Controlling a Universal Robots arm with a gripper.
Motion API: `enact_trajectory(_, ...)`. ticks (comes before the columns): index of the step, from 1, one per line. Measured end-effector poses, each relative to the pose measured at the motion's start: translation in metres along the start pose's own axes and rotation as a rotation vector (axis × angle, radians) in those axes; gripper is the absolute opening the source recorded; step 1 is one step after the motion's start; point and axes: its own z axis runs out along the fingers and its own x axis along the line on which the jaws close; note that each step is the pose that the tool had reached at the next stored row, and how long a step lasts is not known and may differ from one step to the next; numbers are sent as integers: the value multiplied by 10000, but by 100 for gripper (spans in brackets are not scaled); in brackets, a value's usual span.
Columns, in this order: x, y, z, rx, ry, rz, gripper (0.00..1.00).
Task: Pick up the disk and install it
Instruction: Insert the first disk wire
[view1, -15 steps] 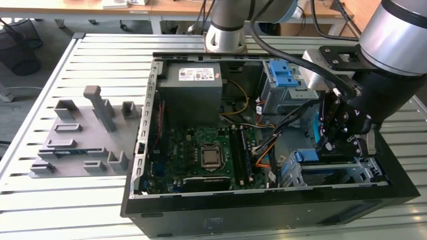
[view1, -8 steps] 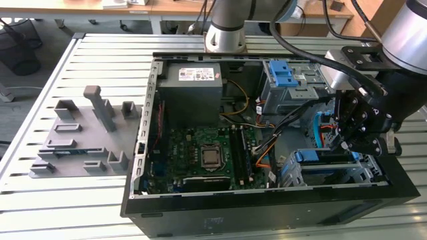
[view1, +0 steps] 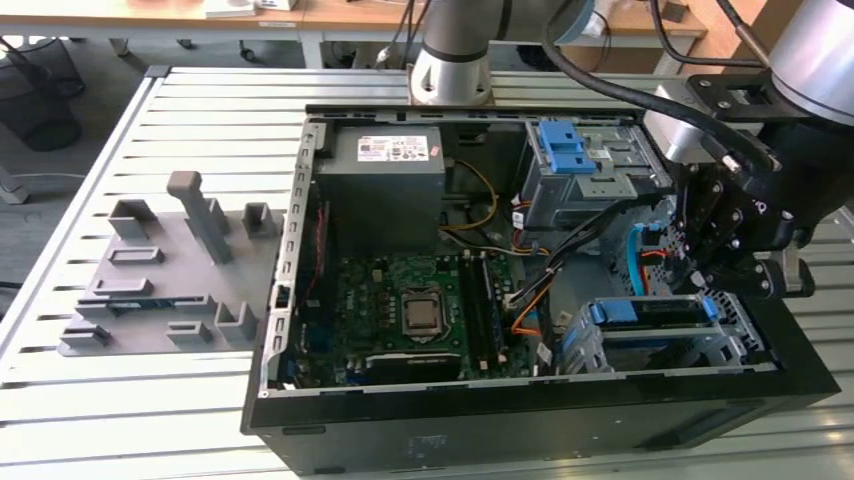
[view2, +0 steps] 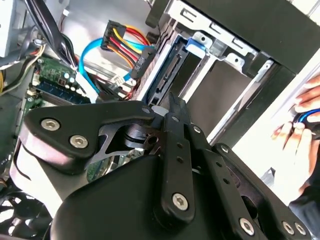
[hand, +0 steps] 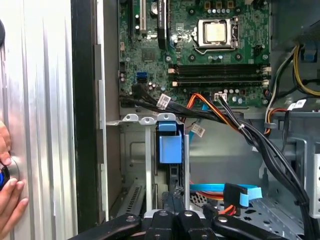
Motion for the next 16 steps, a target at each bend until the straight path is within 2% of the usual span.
enact_trajectory(4, -50, -2, -30, 246, -8, 30, 11)
enact_trajectory(5, -73, -4, -31, 270, -9, 34, 11)
enact_trajectory(10, -180, -4, -34, 292, -7, 47, 11)
enact_trajectory(16, -190, -4, -35, 293, -3, 49, 11)
